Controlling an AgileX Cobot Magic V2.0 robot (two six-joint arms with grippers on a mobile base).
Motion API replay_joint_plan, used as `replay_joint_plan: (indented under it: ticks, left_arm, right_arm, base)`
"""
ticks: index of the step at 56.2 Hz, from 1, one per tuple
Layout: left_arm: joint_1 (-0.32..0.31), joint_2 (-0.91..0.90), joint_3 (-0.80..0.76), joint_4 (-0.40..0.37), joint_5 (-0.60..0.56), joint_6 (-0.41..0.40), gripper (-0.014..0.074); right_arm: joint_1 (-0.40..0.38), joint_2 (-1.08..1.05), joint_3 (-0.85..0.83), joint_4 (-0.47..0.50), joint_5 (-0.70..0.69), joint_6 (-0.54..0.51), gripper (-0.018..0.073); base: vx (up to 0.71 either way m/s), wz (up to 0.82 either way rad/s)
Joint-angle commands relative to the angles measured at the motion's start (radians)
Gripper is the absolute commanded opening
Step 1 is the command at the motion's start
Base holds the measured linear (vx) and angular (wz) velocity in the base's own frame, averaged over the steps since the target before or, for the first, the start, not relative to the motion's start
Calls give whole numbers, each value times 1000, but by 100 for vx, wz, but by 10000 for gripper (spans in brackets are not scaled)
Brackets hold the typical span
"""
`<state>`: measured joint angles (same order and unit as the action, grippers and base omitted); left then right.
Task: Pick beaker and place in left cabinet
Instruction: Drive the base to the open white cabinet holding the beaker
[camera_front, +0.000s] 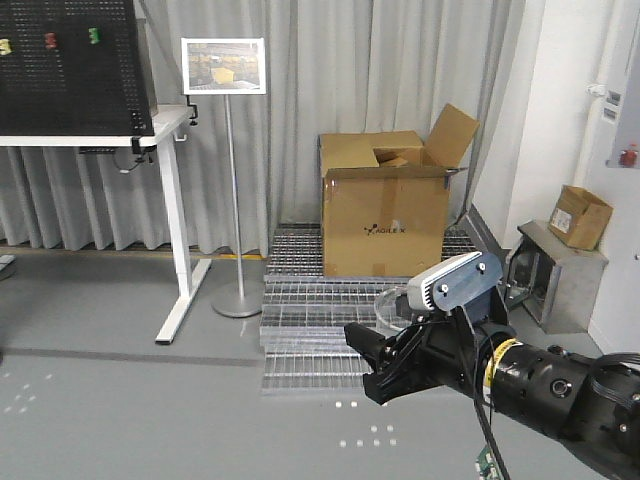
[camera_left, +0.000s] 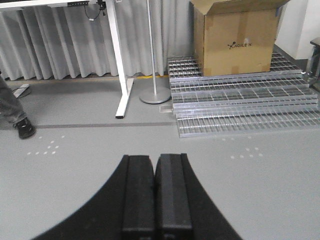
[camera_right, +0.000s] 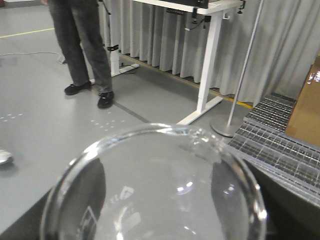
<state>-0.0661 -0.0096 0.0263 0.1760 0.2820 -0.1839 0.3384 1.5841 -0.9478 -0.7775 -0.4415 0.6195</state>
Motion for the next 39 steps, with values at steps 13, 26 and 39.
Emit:
replay_joint_plan:
  ticks: [13,26,39]
  left_arm:
    - [-7,-18,-9,-2,-84,-3,4]
    - [-7,-18,-9,-2,-84,-3,4]
    - [-7,-18,-9,-2,-84,-3,4]
  right_arm:
    - [-1,-41,-33,19,-68,-8,159]
    - [-1,-41,-33,19,-68,-8,159]
    - [-1,-41,-33,19,-64,-8,159]
  base:
    - [75,-8]
    - [68,-9]
    - [59,-5]
